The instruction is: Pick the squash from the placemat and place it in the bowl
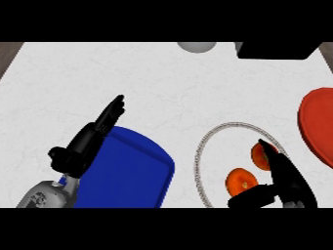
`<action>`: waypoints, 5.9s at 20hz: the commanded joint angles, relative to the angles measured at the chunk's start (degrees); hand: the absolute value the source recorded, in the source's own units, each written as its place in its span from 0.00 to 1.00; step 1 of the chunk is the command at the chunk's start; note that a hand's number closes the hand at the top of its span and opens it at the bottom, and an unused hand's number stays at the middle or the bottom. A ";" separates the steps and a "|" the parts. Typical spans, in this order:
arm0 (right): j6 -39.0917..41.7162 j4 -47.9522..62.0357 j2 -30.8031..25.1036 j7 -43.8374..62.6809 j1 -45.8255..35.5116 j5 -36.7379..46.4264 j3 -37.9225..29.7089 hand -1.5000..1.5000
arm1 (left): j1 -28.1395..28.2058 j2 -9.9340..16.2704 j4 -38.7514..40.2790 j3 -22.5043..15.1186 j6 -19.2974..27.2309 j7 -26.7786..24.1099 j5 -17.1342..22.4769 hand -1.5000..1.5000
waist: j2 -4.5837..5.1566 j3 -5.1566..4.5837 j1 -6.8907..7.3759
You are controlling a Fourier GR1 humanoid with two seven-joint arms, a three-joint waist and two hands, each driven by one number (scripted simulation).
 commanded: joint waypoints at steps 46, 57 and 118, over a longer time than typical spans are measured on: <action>0.18 16.23 14.78 -7.47 2.16 34.41 -2.88 1.00 | 0.26 -5.30 -1.91 6.33 -4.81 4.63 -5.80 0.50 | -0.11 0.25 -1.13; 6.56 14.96 5.15 -28.56 2.30 31.24 1.07 1.00 | 0.58 -6.39 -1.58 7.63 -6.91 4.36 -5.77 0.50 | -0.12 0.32 -0.51; -5.30 74.81 -24.89 -93.64 -32.93 -0.25 -51.40 0.00 | 2.08 -10.44 -0.05 11.20 -9.90 3.00 -10.21 0.50 | 0.09 0.33 -0.97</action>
